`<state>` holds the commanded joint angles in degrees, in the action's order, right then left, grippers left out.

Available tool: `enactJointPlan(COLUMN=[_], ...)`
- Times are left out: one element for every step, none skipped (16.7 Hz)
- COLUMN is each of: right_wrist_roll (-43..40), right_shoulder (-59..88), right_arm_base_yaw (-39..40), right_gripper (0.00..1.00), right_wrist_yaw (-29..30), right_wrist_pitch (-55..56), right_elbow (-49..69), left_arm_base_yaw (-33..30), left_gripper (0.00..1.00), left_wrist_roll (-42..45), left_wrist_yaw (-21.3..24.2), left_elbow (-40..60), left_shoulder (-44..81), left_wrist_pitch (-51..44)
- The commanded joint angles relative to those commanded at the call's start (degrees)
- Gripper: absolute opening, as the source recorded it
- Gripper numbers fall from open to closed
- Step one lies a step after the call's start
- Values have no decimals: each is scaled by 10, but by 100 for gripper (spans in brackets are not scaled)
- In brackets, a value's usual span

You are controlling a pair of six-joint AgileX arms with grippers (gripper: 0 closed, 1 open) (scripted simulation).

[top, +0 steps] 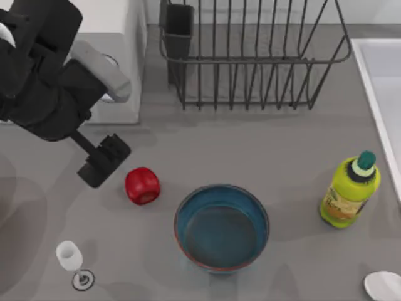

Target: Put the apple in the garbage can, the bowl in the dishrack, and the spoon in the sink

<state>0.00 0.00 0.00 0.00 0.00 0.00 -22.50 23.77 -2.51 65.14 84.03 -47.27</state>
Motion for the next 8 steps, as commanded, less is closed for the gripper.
enactJointPlan(right_wrist_roll=[0, 0, 0, 0, 0, 0, 0, 0], right_shoulder=[0, 0, 0, 0, 0, 0, 0, 0], right_arm_base_yaw=[0, 0, 0, 0, 0, 0, 0, 0], right_gripper=[100, 100, 100, 100, 100, 100, 100, 100], right_wrist_yaw=[0, 0, 0, 0, 0, 0, 0, 0], right_wrist_pitch=[0, 0, 0, 0, 0, 0, 0, 0], right_elbow=[0, 0, 0, 0, 0, 0, 0, 0], left_arm_base_yaw=[-13, -24, -36, -46, -56, -64, -72, -78], left_gripper=[100, 100, 100, 100, 100, 100, 100, 100], left_wrist_roll=[13, 26, 38, 49, 59, 68, 76, 82], left_wrist_yaw=[-1, -3, -4, -5, -6, -7, -8, -9], left_elbow=[37, 71, 104, 135, 162, 187, 209, 227], left_shoulder=[47, 91, 134, 173, 209, 242, 270, 294], left_wrist_pitch=[-26, -52, -75, -97, -117, -135, -151, -165])
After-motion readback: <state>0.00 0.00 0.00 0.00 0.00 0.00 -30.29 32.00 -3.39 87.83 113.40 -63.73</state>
